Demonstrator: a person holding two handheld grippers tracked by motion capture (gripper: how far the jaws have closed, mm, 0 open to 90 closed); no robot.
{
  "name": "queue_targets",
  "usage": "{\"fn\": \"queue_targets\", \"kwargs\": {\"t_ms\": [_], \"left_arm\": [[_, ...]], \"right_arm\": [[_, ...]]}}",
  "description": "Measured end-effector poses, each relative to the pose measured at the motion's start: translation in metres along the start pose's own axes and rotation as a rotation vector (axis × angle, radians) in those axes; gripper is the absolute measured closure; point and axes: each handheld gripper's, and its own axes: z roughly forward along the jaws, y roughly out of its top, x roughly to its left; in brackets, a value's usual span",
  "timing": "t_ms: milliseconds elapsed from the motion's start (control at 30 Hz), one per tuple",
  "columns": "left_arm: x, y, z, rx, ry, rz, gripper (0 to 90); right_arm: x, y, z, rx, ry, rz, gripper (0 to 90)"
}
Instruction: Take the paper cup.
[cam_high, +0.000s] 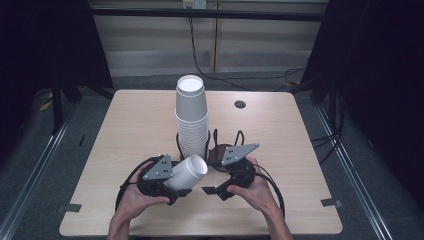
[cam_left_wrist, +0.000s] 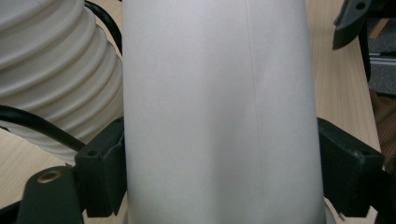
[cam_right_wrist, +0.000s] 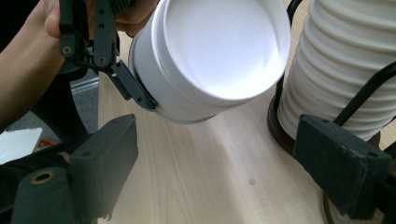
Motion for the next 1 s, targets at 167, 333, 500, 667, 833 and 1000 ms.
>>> {"fn": "queue_targets", "kwargs": {"t_ms": [167, 333, 500, 667, 833, 1000], "left_arm": [[-0.001, 0.004, 0.003, 0.039, -0.012, 0.02, 16.6], [0.0, 0.006, 0.005, 0.067, -0.001, 0.027, 16.7], [-0.001, 0.01, 0.008, 0.109, -0.016, 0.061, 16.7], [-0.003, 0.013, 0.013, 0.152, -0.039, 0.088, 16.7], [-0.001, 0.012, 0.022, 0.211, -0.054, 0.087, 16.9], [-0.004, 0.019, 0.025, 0.252, -0.06, 0.122, 17.2]], "right_arm": [[-0.002, 0.001, 0.002, 0.053, 0.003, -0.008, 13.5], [-0.005, -0.001, 0.003, 0.099, 0.014, -0.001, 14.5], [-0.005, -0.001, 0.002, 0.113, 0.008, -0.017, 14.4], [-0.006, 0.0, 0.004, 0.163, 0.023, -0.022, 14.5], [-0.01, 0.0, 0.008, 0.19, 0.04, -0.034, 15.0], [-0.013, 0.0, 0.01, 0.228, 0.029, -0.027, 15.8]]}}
